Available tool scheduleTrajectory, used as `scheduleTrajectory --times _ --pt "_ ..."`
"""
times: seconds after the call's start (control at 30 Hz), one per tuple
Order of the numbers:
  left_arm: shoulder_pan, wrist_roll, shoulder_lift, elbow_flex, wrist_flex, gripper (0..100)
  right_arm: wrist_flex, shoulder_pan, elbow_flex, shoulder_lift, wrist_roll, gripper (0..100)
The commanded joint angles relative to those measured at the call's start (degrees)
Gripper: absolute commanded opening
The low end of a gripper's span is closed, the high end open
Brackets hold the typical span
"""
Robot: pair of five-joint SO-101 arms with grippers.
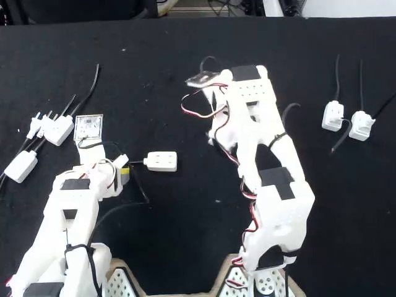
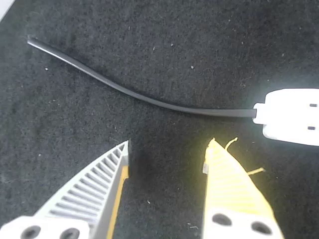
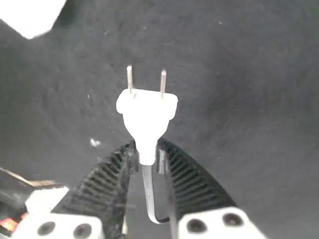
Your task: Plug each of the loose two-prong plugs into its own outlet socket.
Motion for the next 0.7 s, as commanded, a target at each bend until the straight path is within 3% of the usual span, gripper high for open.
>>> scheduleTrajectory --times 0.0,0.17,0.67 --pt "-0.66 0.62 -0.53 -0.57 -0.88 24 1.93 0.18 2.07 -3.65 14.24 1.5" --pt "-0.66 0.62 -0.53 -0.57 -0.88 24 1.76 0.26 11.91 -4.88 27.52 1.5" --pt "-0.66 0.62 -0.53 -0.57 -0.79 24 -1.05 0.18 15.69 3.3 27.96 1.5"
